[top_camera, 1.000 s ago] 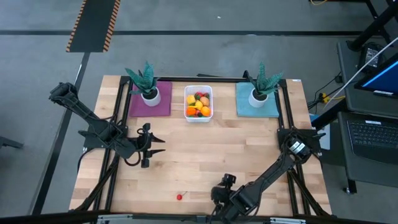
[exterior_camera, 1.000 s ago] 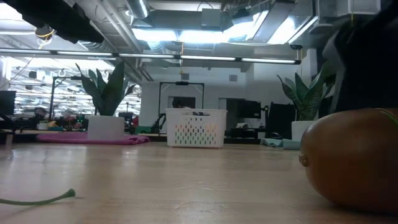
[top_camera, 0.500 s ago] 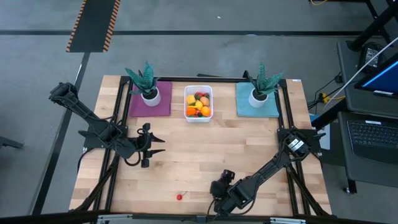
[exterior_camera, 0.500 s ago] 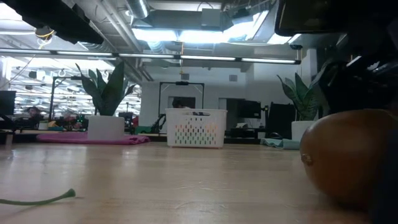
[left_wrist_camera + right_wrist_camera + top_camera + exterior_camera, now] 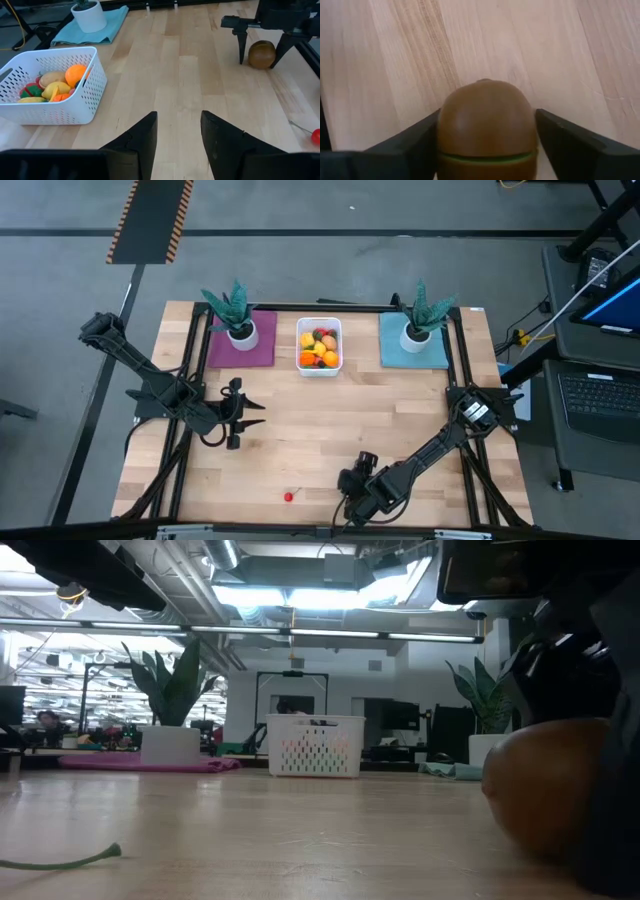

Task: Pick and placing Produce into tupperware
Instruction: Put the brown kiwi into the white bin

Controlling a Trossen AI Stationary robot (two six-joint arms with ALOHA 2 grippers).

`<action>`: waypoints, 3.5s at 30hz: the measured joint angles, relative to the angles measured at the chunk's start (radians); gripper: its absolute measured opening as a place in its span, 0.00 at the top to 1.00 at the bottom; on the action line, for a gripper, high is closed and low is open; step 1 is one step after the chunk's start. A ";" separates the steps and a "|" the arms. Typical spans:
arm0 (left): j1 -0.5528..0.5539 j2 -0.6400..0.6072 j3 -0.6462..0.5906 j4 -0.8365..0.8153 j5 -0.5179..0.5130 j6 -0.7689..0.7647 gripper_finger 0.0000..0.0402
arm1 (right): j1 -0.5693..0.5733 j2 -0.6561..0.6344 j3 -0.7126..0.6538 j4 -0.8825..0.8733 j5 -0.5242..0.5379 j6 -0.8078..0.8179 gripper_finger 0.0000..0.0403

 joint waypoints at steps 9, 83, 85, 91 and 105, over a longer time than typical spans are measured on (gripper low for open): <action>0.000 0.000 0.000 0.000 0.000 0.000 0.62 | -0.003 0.001 -0.001 0.000 0.000 0.014 0.41; 0.248 0.000 -0.458 0.899 0.300 0.262 0.94 | -0.227 -0.226 -0.781 1.807 0.307 -0.744 0.40; 0.273 0.000 -0.458 0.900 0.300 0.262 0.95 | -0.243 -0.226 -0.781 1.806 0.308 -0.751 0.40; 0.344 0.000 -0.458 0.907 0.294 0.262 0.99 | -0.290 -0.226 -0.781 1.810 0.377 -0.760 0.40; 0.520 0.000 -0.458 0.929 0.262 0.261 0.93 | -0.394 -0.226 -0.761 1.808 0.711 -0.875 0.40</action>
